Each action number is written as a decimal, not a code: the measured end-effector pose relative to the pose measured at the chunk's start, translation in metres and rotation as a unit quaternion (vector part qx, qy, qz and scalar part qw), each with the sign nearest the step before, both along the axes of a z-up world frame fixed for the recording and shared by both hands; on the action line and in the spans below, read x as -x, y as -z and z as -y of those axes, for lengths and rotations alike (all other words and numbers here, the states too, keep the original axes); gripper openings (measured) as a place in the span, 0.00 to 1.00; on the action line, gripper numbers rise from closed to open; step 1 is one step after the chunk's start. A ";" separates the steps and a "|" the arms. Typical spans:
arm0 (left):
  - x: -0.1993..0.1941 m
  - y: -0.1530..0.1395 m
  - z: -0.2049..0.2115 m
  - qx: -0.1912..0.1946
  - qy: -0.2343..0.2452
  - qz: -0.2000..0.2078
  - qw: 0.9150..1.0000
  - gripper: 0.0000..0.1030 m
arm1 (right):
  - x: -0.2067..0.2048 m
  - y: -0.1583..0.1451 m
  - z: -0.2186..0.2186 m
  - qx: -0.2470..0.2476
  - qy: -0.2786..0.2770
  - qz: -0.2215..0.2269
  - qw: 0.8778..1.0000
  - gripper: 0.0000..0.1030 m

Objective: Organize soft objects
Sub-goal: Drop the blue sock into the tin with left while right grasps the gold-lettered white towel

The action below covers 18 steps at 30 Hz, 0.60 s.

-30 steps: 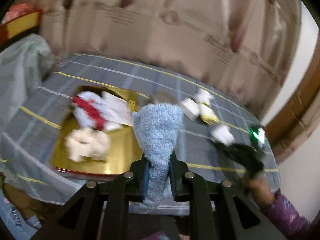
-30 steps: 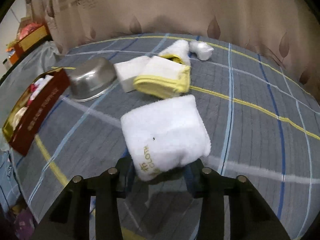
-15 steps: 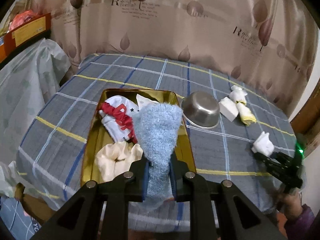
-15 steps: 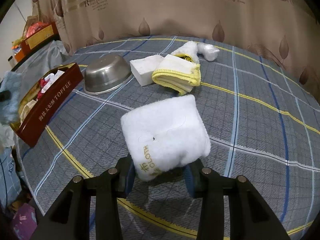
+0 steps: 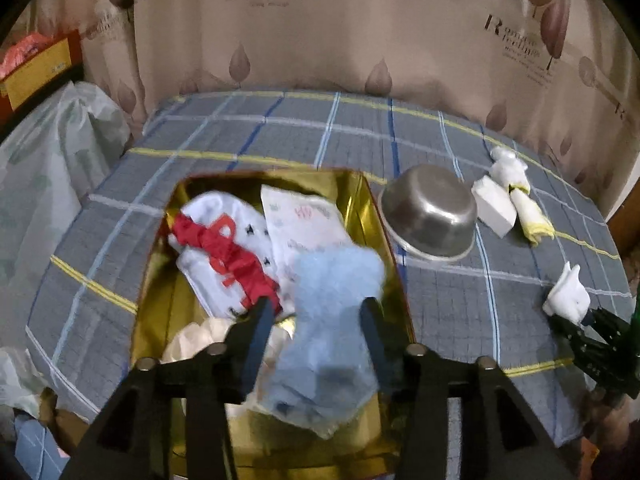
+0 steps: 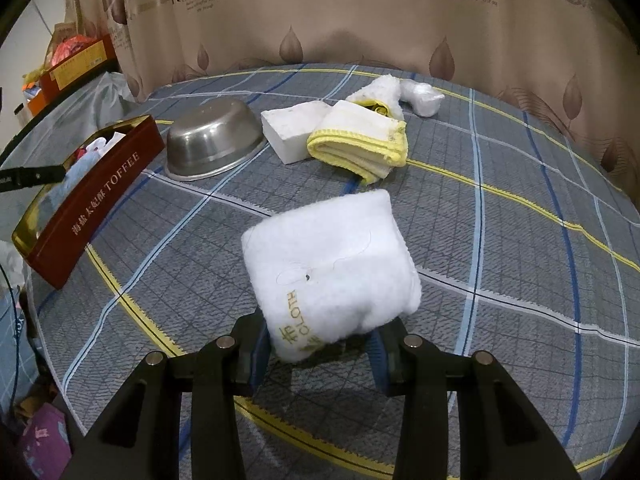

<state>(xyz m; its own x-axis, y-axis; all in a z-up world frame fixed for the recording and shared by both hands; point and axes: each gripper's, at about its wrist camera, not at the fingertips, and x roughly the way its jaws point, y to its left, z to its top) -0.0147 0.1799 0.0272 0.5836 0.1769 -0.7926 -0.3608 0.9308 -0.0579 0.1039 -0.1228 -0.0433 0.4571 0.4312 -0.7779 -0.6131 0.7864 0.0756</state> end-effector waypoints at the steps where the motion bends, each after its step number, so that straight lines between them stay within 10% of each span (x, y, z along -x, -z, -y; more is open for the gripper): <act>1: 0.001 -0.003 0.000 -0.003 0.000 0.005 1.000 0.48 | 0.000 0.000 0.000 -0.001 0.001 0.000 1.000 0.37; 18: 0.097 -0.041 0.035 -0.088 -0.083 0.050 0.991 0.51 | -0.003 0.001 0.003 -0.007 0.005 -0.008 1.000 0.37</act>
